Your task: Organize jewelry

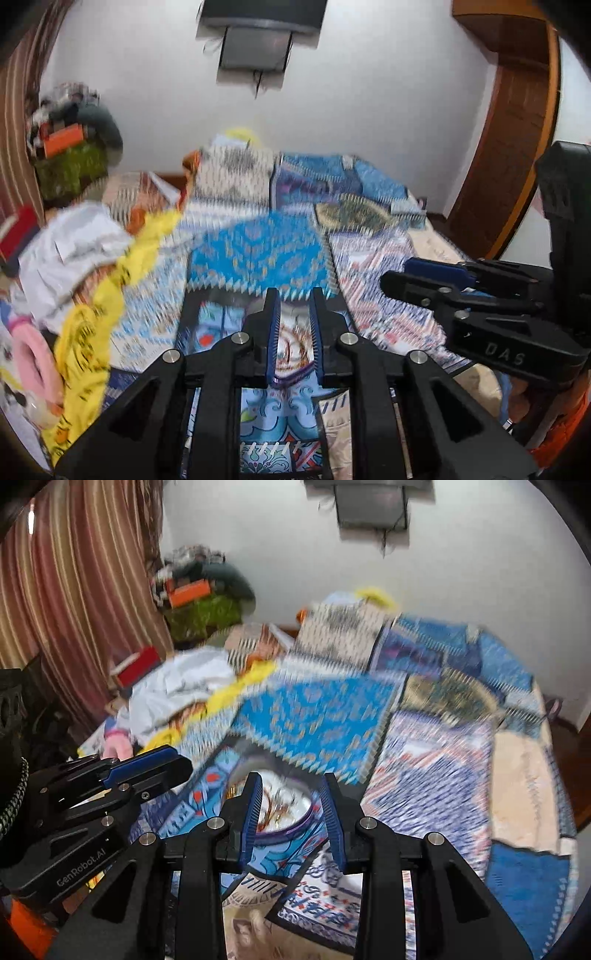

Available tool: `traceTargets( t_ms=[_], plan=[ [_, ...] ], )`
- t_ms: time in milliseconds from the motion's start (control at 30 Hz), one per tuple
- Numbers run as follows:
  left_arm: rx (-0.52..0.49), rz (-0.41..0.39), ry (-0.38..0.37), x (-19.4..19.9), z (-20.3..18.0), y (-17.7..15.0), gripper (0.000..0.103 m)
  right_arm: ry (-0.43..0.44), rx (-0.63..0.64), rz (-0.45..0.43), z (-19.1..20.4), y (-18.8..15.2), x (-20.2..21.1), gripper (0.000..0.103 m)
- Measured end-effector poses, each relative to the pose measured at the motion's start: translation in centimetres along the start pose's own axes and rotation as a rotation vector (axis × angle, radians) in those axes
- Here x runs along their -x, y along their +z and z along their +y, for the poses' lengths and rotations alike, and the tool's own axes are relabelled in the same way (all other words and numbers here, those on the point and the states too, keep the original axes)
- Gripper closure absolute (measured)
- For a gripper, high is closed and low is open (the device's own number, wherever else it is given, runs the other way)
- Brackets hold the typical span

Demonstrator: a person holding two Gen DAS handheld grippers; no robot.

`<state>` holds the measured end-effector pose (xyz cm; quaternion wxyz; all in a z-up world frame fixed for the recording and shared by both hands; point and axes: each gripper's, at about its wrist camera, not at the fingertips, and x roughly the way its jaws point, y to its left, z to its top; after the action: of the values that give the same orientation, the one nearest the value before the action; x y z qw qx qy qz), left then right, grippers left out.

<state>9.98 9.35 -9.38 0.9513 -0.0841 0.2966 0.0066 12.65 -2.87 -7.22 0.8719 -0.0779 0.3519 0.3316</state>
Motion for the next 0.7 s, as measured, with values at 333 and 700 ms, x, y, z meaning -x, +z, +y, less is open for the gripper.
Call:
traceTargets(
  t_ms=[333,700],
  plan=[
    [-0.074,-0.319,0.051,12.1,-3.4,2.9,0.074,-0.061,0.029,-0.378,2.4,1.0,13.5,0.073],
    [-0.042,-0.518,0.09,20.2,-4.5,2.4,0.006,-0.171,0.019,-0.633,5.1,-0.9,21.1,0.012]
  ],
)
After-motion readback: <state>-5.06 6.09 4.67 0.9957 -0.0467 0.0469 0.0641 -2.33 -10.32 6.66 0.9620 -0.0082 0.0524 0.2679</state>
